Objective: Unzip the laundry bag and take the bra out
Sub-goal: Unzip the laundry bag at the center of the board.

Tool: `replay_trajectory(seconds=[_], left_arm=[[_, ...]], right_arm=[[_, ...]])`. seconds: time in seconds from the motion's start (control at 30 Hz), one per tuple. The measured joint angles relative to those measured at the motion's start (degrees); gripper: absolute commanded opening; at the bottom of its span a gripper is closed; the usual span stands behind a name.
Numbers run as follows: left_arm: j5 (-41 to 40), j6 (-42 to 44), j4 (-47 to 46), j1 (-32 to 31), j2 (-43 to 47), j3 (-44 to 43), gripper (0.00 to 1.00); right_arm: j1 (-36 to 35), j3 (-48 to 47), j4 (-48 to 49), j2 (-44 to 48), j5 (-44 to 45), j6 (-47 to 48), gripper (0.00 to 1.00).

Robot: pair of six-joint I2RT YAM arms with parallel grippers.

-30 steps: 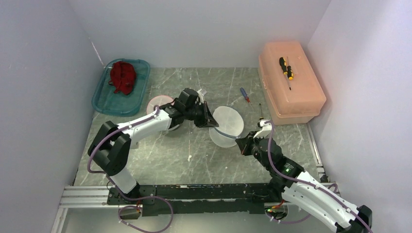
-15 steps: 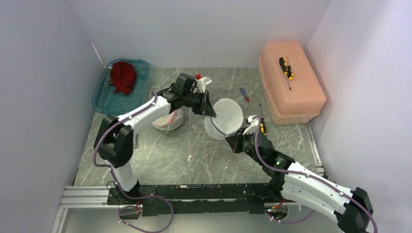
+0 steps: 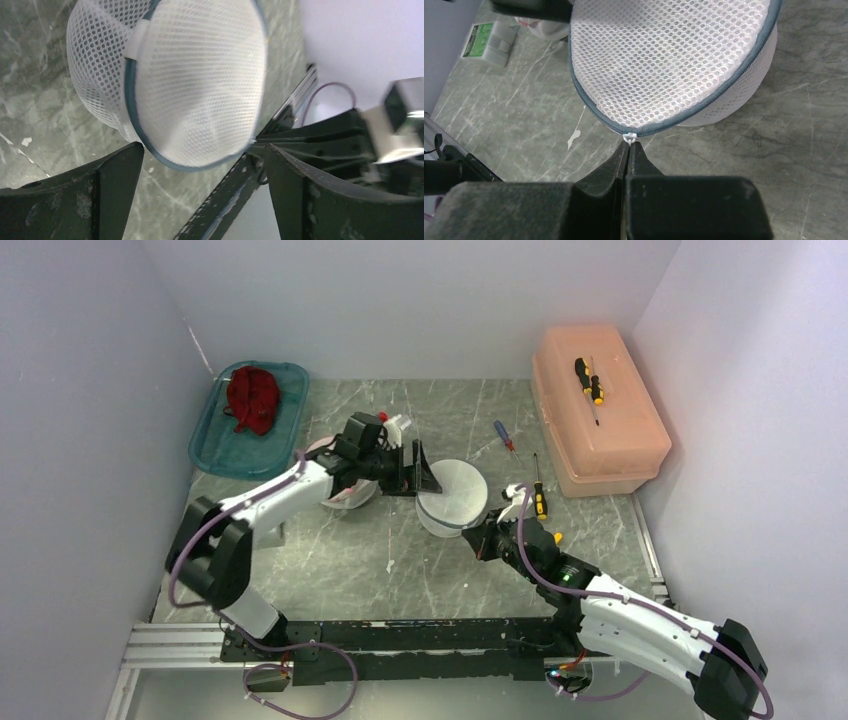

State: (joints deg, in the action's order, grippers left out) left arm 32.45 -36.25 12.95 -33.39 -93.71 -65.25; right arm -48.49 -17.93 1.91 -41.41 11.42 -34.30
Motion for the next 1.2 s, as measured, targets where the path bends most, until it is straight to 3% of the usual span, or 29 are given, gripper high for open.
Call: replay_trajectory(seconds=[0.2,0.33,0.4,0.47,0.77,1.0,1.2], left_arm=[[-7.65,-11.91,-2.56,-1.77,11.78,4.63,0.95],[-15.39,-20.74,-6.05,-8.17,16.35,12.35,0.95],[-19.15,-24.87,-6.45,-11.78,16.7,15.02,0.95],[-22.43,-29.22,-6.49,-14.53,16.35,16.61,0.88],[-28.96,-39.58,-11.45,-16.74,11.32,15.87,0.74],[-30.8,-41.27,-11.93,-17.33,8.79,14.38,0.52],[-31.39,-41.31,-11.63,-17.31,7.8,14.38,0.24]], right_arm=[[0.0,0.0,0.02,0.24,-0.02,0.02,0.0],[0.0,0.0,0.04,0.07,-0.09,0.07,0.0],[0.0,0.0,0.15,-0.15,-0.2,0.17,0.0],[0.0,0.0,0.15,-0.22,-0.33,0.22,0.0],[0.0,0.0,0.15,-0.22,-1.6,0.24,0.0],[0.0,0.0,0.15,-0.28,-2.03,0.26,0.0],[0.0,0.0,-0.04,-0.17,-1.99,0.5,0.0]])
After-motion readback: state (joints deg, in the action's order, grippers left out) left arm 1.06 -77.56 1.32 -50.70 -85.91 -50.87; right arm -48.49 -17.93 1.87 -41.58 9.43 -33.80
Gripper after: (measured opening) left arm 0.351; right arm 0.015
